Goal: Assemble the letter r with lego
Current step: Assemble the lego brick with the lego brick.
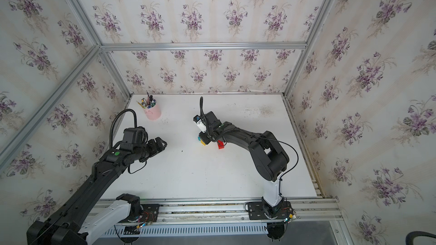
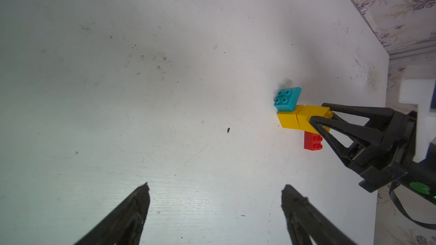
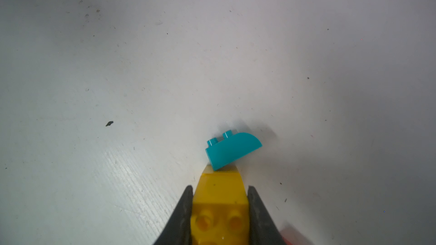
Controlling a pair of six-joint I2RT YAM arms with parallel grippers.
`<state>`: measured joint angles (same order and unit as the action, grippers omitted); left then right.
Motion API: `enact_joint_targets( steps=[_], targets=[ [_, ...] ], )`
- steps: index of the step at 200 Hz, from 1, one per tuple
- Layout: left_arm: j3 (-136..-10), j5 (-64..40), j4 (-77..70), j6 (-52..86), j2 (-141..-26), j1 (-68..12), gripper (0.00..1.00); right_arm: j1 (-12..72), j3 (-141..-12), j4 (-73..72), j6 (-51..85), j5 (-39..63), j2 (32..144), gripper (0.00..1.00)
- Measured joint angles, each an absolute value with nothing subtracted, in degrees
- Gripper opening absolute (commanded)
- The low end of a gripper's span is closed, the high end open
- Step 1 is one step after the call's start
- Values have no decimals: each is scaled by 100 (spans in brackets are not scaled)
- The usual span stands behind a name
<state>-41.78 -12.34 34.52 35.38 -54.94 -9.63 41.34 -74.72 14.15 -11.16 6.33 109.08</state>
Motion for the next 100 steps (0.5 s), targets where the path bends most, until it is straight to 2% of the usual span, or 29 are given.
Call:
enact_joint_targets(
  steps=[100],
  targets=[
    [-4139, -1216, 3450, 3540, -5509, -963, 90, 4233, -8322, 2255, -1393, 545, 11533, 20]
  ],
)
